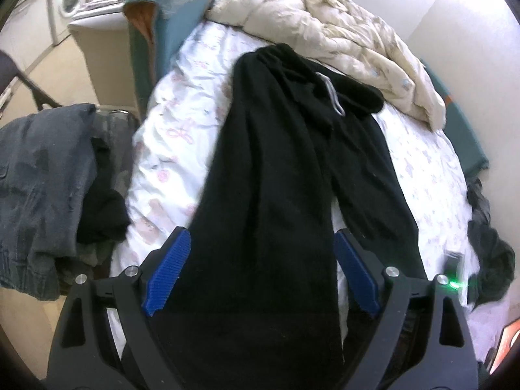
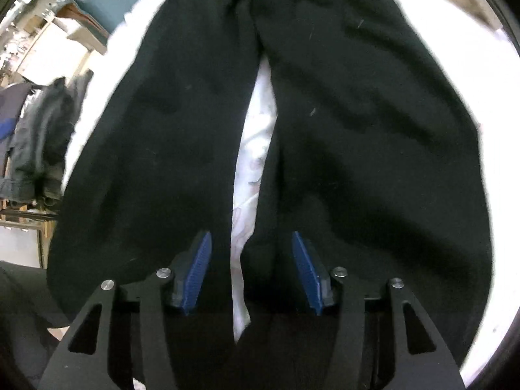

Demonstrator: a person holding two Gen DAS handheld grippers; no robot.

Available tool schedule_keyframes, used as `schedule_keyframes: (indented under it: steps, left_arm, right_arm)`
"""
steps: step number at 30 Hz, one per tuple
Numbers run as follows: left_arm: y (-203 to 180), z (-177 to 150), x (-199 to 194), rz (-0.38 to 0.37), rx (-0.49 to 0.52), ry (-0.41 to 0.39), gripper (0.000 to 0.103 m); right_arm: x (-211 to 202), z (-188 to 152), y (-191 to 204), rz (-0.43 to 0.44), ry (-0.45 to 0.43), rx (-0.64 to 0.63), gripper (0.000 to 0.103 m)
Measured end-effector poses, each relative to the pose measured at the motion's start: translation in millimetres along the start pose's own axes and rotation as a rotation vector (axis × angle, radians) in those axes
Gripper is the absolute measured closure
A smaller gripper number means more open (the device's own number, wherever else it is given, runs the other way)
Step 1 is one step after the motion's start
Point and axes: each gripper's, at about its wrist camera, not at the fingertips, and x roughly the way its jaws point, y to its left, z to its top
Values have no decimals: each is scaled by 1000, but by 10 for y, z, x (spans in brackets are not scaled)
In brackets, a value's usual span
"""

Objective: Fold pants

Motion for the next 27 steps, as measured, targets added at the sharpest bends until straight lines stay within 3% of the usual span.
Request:
schedule_keyframes:
  steps: [4,11,15,19,23,27]
  left_arm:
    - [150,45,-18,3,-78,-6,15]
    - [213,8,78,61,-67,11,15]
    - [110,111,237,70,-14,10,15]
    - [51,632,582,135,65,-54,15]
    - [41,1351,1270,181,92,-10,15]
    - [-26,1904,2002,175,131,-3,15]
  right_arm:
    - [-463,-17,-87,-79,-78,-3,49]
    - [-1061,829,-788,-156,-263,46,48]
    - [-995,1500,-1238,-103,-321,134,48]
    - [-673,2349,-1639,-53,-343,220,48]
    - [-296,3165,-1902,-50,-356,228,48]
    - [273,3874,-2155,-27,-318,289,48]
